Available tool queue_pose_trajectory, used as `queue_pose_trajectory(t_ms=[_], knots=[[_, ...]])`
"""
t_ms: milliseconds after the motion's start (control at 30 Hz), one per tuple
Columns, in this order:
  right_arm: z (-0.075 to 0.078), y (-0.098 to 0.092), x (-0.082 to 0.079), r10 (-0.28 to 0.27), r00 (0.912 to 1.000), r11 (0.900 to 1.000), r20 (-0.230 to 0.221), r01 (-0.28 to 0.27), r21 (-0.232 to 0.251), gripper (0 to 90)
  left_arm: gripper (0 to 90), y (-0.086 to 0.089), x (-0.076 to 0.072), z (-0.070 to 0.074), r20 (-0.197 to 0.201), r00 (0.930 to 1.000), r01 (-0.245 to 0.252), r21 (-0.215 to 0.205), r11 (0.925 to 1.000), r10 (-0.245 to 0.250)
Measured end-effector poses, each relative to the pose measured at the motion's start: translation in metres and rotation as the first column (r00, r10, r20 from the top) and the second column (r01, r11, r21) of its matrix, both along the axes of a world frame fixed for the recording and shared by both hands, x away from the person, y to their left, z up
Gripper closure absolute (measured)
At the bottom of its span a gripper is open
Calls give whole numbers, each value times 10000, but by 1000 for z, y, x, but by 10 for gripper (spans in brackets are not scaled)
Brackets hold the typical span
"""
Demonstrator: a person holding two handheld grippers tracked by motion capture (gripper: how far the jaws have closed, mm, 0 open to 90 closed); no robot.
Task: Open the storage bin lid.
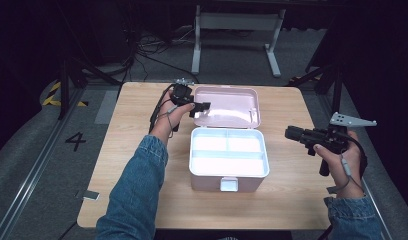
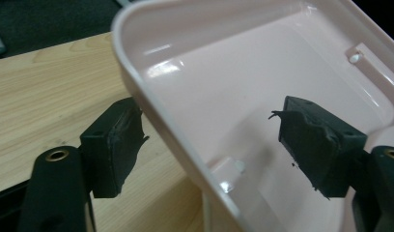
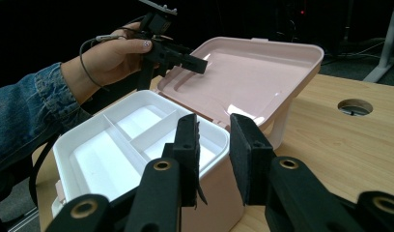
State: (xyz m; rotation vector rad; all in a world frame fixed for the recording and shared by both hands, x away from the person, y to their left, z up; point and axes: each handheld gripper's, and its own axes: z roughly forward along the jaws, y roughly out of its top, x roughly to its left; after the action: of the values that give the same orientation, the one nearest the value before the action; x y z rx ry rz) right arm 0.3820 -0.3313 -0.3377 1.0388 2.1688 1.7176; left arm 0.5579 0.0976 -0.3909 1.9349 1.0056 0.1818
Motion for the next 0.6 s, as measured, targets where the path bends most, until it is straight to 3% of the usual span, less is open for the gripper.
queue_pose_trajectory(t_ms=[67,267,467,567,600], knots=[[0,1,1,-4,10000,10000,-28,5,12,744,250,5,0,0,97,9999,-64,117,9999,63],[0,2,3,32,10000,10000,-8,-32,42,740,249,10,-6,8,450,9987,-257,-54,9997,259],[1,4,10,22,10000,10000,39,-22,16,713,249,17,-28,36,1350,9908,106,-262,9996,-70],[1,6,14,73,10000,10000,16,-73,19,702,249,22,-42,50,1809,9832,308,-387,9988,-233],[1,6,16,64,10000,10000,32,-64,-5,698,249,22,-42,50,1809,9832,308,-387,9988,-233]])
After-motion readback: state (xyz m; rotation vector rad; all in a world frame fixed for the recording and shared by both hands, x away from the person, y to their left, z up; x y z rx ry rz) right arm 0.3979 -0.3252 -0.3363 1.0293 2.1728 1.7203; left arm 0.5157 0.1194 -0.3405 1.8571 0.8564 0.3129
